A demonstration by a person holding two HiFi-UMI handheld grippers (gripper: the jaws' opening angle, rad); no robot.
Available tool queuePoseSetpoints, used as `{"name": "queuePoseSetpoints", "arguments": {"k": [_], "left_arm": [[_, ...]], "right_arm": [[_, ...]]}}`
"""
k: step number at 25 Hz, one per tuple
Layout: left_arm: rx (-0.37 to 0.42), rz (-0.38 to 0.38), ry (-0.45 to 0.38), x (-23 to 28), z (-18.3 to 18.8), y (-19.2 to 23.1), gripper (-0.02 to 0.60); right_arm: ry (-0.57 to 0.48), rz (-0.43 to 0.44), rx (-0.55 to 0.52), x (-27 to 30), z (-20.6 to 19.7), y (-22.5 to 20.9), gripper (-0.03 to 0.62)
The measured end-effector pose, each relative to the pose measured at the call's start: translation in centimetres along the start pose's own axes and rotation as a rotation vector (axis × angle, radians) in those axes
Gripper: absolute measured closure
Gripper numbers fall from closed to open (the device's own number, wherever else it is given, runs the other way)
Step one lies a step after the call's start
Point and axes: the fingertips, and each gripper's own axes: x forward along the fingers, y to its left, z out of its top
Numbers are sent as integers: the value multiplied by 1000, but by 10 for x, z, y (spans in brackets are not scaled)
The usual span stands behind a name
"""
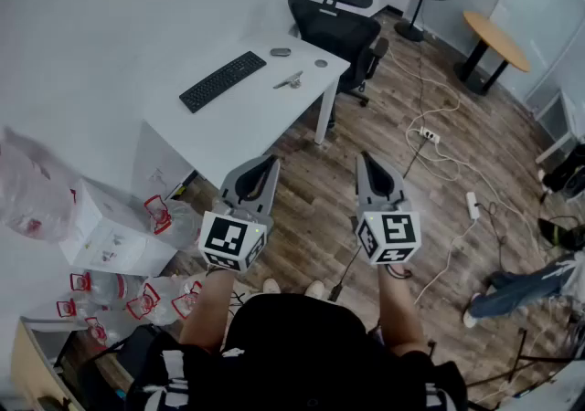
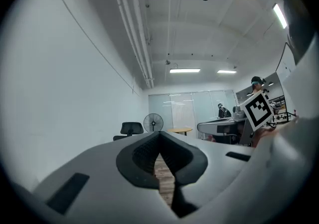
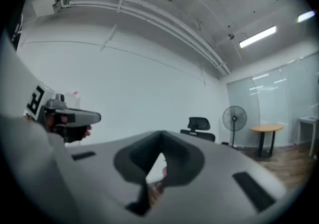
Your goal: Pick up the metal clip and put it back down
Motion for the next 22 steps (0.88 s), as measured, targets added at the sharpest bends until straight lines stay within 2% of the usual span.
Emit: {"name": "queuePoseSetpoints", "arguments": {"k": [16, 22], "left_arm": [[-11, 10, 4, 12, -3, 8, 557], [-7, 28, 19, 20, -9, -6, 557]], "right_arm": [[-8, 10, 22, 12, 0, -6, 560], [2, 38, 29, 8, -8, -19, 560]]}}
